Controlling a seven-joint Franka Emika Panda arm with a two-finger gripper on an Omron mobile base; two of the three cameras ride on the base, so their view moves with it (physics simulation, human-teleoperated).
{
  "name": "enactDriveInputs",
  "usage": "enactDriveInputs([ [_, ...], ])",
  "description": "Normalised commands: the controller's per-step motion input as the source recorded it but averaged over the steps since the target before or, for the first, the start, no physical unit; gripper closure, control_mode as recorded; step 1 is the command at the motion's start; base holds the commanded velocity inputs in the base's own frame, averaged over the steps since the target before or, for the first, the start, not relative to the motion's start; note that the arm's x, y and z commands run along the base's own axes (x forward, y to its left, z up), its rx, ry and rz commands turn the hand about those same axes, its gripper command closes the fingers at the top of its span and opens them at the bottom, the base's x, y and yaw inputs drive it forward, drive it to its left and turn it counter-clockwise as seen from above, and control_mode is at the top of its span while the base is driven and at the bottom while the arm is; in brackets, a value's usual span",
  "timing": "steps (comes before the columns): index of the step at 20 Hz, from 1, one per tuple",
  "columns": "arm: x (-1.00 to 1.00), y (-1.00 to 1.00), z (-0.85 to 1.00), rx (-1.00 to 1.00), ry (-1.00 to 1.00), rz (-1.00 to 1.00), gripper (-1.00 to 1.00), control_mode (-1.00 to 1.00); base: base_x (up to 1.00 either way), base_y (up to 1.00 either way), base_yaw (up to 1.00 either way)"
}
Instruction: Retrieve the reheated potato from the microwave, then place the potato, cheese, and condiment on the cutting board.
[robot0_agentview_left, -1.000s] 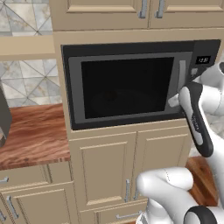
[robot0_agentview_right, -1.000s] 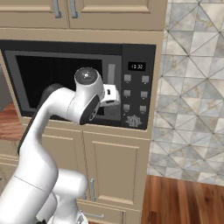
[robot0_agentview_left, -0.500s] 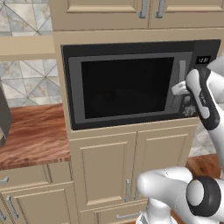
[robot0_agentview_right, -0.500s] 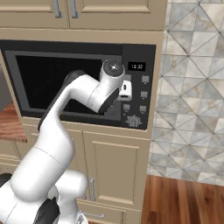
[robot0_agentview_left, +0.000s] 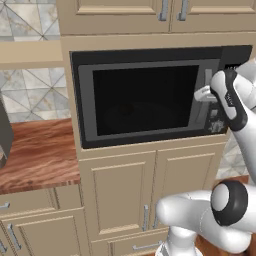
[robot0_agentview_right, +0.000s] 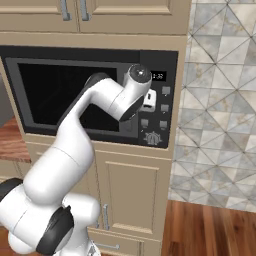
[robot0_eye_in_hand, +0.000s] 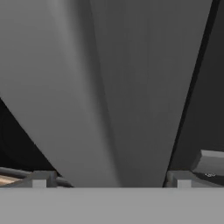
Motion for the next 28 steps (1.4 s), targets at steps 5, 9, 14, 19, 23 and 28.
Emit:
enactDriveInputs([
  [5, 0.35, -0.04, -0.12, -0.01, 0.0, -0.1, -1.0, -1.0, 0.0, 0.0, 0.0],
  [9, 0.25, 0.05, -0.25, -0.02, -0.12, -0.13, -1.0, -1.0, 0.0, 0.0, 0.0],
  [14, 0.27, 0.12, -0.35, 0.0, -0.27, -0.11, -1.0, -1.0, 0.0, 0.0, 0.0],
  [19, 0.62, 0.03, -0.25, 0.07, -0.13, 0.0, -1.0, -1.0, 0.0, 0.0, 0.0],
  [23, 0.88, 0.11, -0.13, 0.16, 0.06, 0.0, 1.0, -1.0, 0.0, 0.0, 0.0],
  [28, 0.87, 0.15, -0.27, 0.23, 0.18, 0.05, 1.0, -1.0, 0.0, 0.0, 0.0],
])
